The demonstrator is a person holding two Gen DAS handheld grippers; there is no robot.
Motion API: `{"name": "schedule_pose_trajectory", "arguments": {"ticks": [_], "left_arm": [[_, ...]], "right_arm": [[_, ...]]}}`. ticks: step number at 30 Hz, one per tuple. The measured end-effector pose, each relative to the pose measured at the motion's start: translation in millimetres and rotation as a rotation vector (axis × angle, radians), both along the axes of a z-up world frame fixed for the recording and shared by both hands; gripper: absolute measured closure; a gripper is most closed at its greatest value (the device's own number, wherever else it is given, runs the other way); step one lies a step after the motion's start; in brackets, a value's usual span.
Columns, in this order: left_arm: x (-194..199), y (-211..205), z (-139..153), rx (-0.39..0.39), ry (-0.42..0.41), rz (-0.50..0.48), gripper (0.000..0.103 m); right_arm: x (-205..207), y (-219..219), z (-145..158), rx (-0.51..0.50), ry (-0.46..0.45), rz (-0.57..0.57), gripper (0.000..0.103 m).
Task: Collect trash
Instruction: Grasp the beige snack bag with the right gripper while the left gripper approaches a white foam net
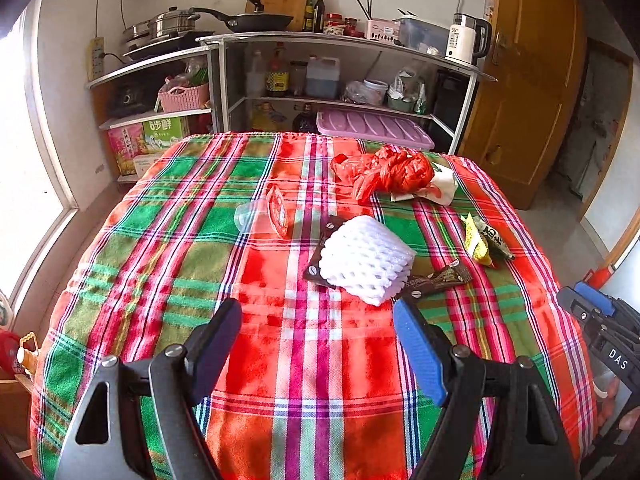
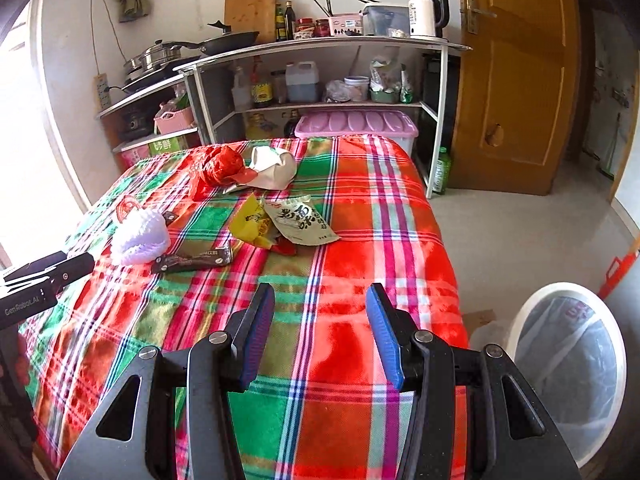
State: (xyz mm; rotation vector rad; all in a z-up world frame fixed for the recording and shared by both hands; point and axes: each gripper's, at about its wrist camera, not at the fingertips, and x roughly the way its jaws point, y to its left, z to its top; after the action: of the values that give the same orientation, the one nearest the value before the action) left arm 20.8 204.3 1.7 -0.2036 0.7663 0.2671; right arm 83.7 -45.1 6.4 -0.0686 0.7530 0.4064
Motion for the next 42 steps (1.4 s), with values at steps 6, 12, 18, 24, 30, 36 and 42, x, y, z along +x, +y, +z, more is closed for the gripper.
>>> {"name": "schedule_pose_trajectory", "arguments": {"ticks": [6, 12, 18, 24, 30, 36, 42], "left_arm": [[18.6, 5.7, -6.8, -0.03, 0.018, -0.013, 0.023], [42.4, 4.6, -10.1, -0.059, 0.017, -0.044, 0.021], [59.4, 8.7, -16.4, -0.055, 0.03, -0.036, 0.02], [65.1, 11.8, -23.6, -0.051, 0.04, -0.036, 0.02], [70.5, 13.2, -28.7, -0.092, 0.035, -0.039, 0.02], [72.2, 19.3, -32.9, -0.128, 0.027, -0.02, 0.02], [72.9, 19.4, -35.4, -0.144, 0.02, -0.034, 0.032]], "right_arm": [[26.2, 19.7, -3.7, -0.019, 0.005, 0.015, 0.054], [57.2, 34.1, -6.0, -0.017, 0.01, 0.032, 0.054], [85.1, 48.8, -15.6, -0.039, 0.045, 0.061, 0.054], [98.9, 56.2, -23.6, -0.062, 0.063, 0.087, 0.054], [107.5, 59.4, -33.0, -0.067, 0.098, 0.086, 0.054], [108.8, 58.0, -36.7, -0.064, 0.111, 0.075, 0.054], [112.4, 53.5, -38.7, -0.06, 0.127, 0.045, 0.071]]}}
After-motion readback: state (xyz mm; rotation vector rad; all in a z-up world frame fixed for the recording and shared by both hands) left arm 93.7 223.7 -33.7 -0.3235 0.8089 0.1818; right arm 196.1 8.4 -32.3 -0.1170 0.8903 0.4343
